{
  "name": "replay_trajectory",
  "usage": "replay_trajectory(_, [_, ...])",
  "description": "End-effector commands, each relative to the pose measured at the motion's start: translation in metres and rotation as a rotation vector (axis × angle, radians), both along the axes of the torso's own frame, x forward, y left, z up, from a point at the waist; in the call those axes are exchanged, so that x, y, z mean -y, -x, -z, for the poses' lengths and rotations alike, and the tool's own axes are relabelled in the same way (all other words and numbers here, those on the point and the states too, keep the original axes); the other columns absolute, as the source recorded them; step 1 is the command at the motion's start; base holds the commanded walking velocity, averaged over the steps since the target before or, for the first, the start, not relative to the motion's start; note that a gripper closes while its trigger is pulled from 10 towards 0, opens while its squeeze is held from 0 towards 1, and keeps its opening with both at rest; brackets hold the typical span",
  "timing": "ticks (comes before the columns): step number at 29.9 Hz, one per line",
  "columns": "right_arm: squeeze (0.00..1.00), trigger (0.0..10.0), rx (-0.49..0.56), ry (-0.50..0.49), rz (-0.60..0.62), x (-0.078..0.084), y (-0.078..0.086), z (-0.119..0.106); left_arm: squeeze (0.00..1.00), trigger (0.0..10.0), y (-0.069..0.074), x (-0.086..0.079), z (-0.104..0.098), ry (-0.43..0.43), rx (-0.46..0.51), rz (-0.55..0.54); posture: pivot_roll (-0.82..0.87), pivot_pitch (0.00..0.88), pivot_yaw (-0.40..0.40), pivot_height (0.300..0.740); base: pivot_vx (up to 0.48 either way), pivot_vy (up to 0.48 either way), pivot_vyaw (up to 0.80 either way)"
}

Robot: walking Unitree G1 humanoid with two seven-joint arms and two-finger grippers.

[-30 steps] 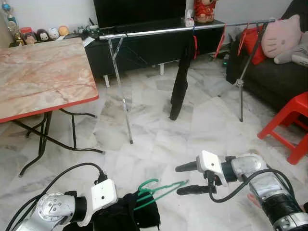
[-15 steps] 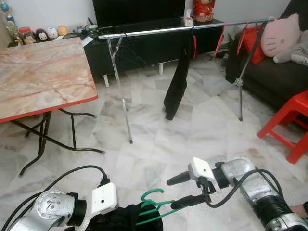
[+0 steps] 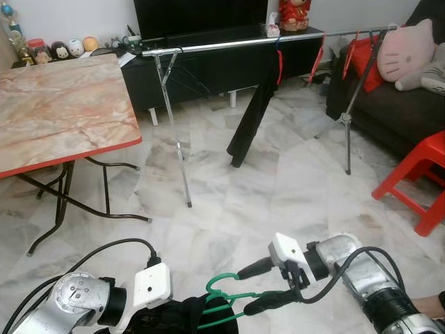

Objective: Hang hanger

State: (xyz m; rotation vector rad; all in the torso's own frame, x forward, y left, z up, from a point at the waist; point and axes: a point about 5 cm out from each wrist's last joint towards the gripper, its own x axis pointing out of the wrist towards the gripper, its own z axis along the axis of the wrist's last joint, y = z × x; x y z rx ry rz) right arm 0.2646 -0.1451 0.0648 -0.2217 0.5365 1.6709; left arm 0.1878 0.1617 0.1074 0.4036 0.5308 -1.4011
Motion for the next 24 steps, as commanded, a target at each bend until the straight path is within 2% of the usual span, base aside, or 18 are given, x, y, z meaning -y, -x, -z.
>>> replay_trajectory(1, [0.0,10.0,0.003,-0.011,-0.007,-0.0029,0.0001,0.0005,0.0,10.0,-0.0007,0.0043,-0.0086,0.016,0.025,0.029,-0.02,0.0,0.028,0.732,0.0,0.0,0.0])
replay_trajectory(4, [0.0,10.0,0.005,-0.014,0.001,-0.0047,-0.0007,0.0016,0.0,10.0,-0.0007,0.0045,-0.0091,0.017,0.024,0.03,-0.02,0.0,0.028,0.732,0.0,0.0,0.0])
replay_trajectory(5, [0.0,7.6,0.004,-0.016,0.003,-0.0052,-0.0009,0.0019,0.0,10.0,-0.0009,0.0045,-0.0091,0.016,0.025,0.029,-0.02,0.0,0.026,0.732,0.0,0.0,0.0])
replay_trajectory(6, [0.0,4.5,0.003,-0.019,0.005,-0.006,-0.0012,0.002,0.0,10.0,-0.001,0.0043,-0.009,0.014,0.025,0.029,-0.02,0.0,0.026,0.732,0.0,0.0,0.0])
replay_trajectory(8, [0.0,4.5,0.002,-0.023,0.008,-0.0069,-0.0014,0.002,0.0,10.0,-0.0012,0.0042,-0.0088,0.012,0.026,0.029,-0.02,0.0,0.026,0.732,0.0,0.0,0.0])
replay_trajectory(9, [0.0,2.1,0.001,-0.023,0.009,-0.0072,-0.0015,0.0022,0.0,10.0,-0.0013,0.0043,-0.0088,0.012,0.026,0.03,-0.02,0.0,0.025,0.732,0.0,0.0,0.0])
replay_trajectory(14, [0.0,2.1,0.0,-0.025,0.009,-0.0075,-0.0016,0.0027,0.0,10.0,-0.0014,0.0045,-0.0089,0.011,0.025,0.029,-0.02,0.0,0.025,0.732,0.0,0.0,0.0])
replay_trajectory(15, [0.0,0.0,0.004,-0.028,0.019,-0.0089,-0.0026,0.0033,0.0,10.0,-0.0021,0.0047,-0.0084,0.011,0.027,0.025,-0.02,0.0,0.023,0.732,0.0,0.0,0.0])
replay_trajectory(24, [0.0,0.0,0.004,-0.027,0.032,-0.0087,-0.0035,0.0062,0.0,10.0,-0.0048,0.005,-0.0078,0.009,0.038,0.018,-0.03,0.0,0.022,0.732,0.0,0.0,0.0])
